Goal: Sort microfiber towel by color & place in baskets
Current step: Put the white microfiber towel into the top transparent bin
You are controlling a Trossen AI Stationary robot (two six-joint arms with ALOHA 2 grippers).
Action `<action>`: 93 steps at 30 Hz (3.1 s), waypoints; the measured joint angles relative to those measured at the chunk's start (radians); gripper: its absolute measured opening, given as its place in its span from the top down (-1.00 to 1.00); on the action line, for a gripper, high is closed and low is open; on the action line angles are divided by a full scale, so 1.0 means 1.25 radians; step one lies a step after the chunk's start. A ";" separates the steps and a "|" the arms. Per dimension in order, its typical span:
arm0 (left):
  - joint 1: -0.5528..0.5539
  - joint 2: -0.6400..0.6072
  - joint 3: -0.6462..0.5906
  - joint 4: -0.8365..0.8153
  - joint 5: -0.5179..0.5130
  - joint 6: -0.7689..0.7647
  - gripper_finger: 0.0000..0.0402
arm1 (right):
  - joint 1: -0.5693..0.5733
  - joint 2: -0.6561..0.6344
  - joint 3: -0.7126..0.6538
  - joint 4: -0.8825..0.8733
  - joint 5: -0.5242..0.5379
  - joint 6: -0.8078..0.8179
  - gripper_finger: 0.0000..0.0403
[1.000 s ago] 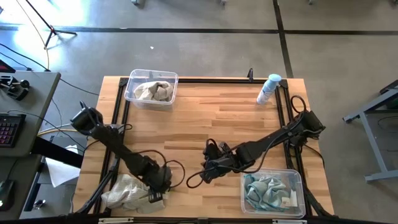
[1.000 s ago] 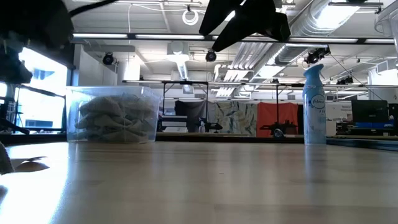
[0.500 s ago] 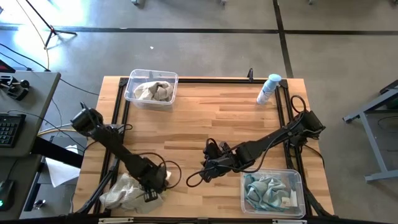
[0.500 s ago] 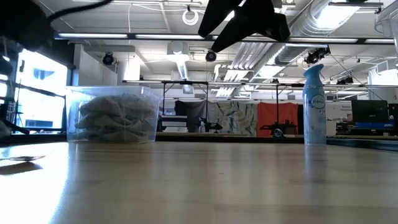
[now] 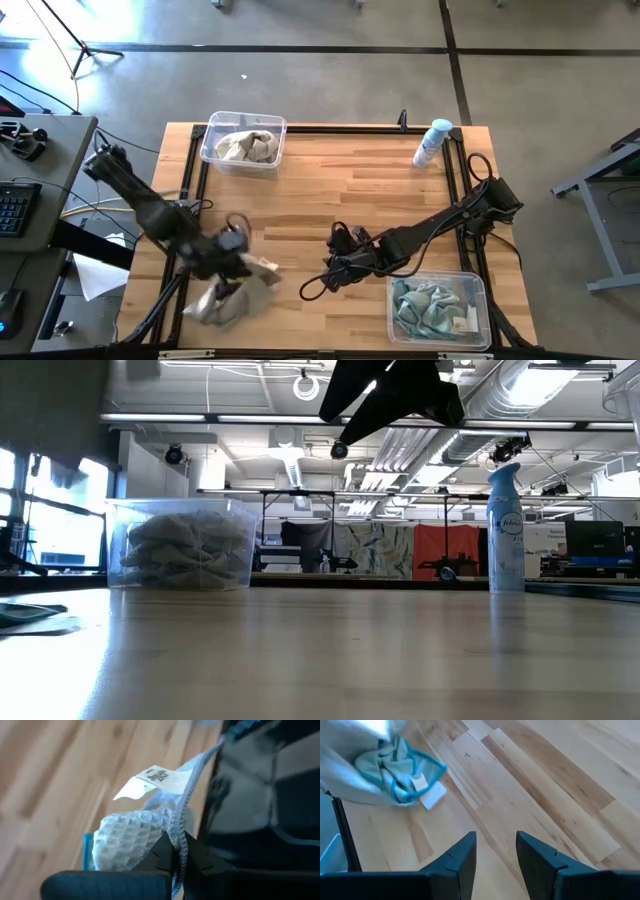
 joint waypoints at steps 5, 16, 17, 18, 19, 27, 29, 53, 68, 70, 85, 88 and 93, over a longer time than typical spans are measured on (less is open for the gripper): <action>-0.018 -0.068 0.059 0.001 -0.123 0.068 1.00 | 0.000 0.000 0.000 -0.003 0.029 -0.001 0.34; 0.006 -0.131 0.177 0.000 -0.347 0.261 1.00 | -0.002 0.003 0.000 -0.058 0.035 -0.014 0.34; 0.017 -0.135 0.184 -0.001 -0.362 0.276 1.00 | -0.004 0.007 0.000 -0.064 0.032 -0.020 0.35; 0.029 -0.140 0.191 -0.001 -0.375 0.288 1.00 | -0.007 0.012 0.000 -0.068 0.027 -0.023 0.37; 0.044 -0.145 0.197 -0.004 -0.387 0.300 1.00 | -0.011 0.017 0.000 -0.069 0.017 -0.030 0.40; 0.216 -0.198 0.248 -0.038 -0.432 0.398 1.00 | -0.044 0.043 -0.001 -0.082 -0.019 -0.097 0.95; 0.266 -0.211 0.262 -0.035 -0.433 0.425 1.00 | -0.052 0.043 -0.001 -0.081 -0.022 -0.132 0.95; 0.926 -0.078 0.351 0.086 -0.267 0.798 1.00 | -0.238 0.043 -0.001 -0.040 -0.154 -0.486 1.00; 1.090 -0.065 0.351 0.005 -0.102 0.752 1.00 | -0.303 0.043 -0.001 -0.056 -0.228 -0.664 1.00; 1.089 -0.061 0.337 -0.039 -0.088 0.748 1.00 | -0.314 0.043 -0.001 -0.068 -0.236 -0.678 1.00; 1.106 -0.049 0.026 -0.009 -0.121 0.572 1.00 | -0.353 0.043 -0.001 -0.066 -0.297 -0.685 1.00; 1.131 -0.030 -0.028 0.007 -0.142 0.562 1.00 | -0.353 0.043 -0.001 -0.051 -0.297 -0.652 1.00; 1.173 0.015 -0.059 0.014 -0.295 0.567 1.00 | -0.353 0.043 0.000 -0.038 -0.297 -0.561 1.00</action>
